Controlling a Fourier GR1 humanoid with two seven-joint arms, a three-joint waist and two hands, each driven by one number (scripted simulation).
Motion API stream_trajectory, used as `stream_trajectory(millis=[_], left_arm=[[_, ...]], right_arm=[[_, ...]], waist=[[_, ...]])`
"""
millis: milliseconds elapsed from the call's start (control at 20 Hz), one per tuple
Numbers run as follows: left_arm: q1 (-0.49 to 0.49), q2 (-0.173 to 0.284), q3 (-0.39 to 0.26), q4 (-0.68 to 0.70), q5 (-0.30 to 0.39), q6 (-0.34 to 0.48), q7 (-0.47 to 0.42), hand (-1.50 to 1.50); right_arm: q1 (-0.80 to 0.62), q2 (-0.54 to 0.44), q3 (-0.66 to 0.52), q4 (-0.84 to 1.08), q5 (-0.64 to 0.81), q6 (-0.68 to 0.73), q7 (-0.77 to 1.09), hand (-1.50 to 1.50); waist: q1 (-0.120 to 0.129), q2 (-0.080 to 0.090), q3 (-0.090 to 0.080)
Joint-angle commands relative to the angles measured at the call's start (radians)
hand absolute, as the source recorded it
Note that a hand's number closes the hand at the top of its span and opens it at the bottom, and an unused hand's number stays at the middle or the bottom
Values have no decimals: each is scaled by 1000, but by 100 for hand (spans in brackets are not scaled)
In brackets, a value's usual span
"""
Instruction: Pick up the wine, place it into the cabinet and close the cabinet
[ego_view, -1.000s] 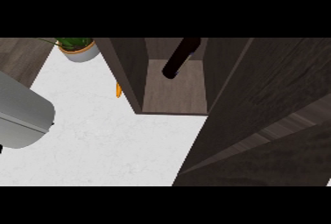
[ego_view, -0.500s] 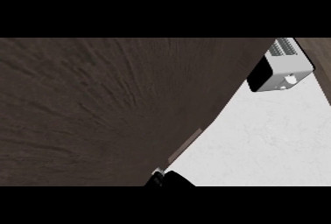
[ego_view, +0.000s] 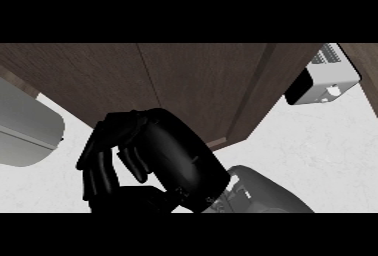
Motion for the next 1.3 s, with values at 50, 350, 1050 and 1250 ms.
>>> stream_trajectory(millis=[50,350,1050,1250], left_arm=[[-27,-24,4,-4,-19,6,55,-150],[-109,-4,31,-1,37,2,167,-150],[-298,-129,-203,-6,-161,187,230,-150],[-342,-152,-240,30,-202,221,236,-150]], right_arm=[[-132,0,-139,199,-30,42,-75,150],[-186,-17,-218,368,0,94,-180,150],[-188,-142,-361,653,-6,227,-468,150],[-227,-131,-374,685,-8,219,-473,150]], waist=[[-15,3,1],[-28,4,1],[-32,17,1],[-32,15,1]])
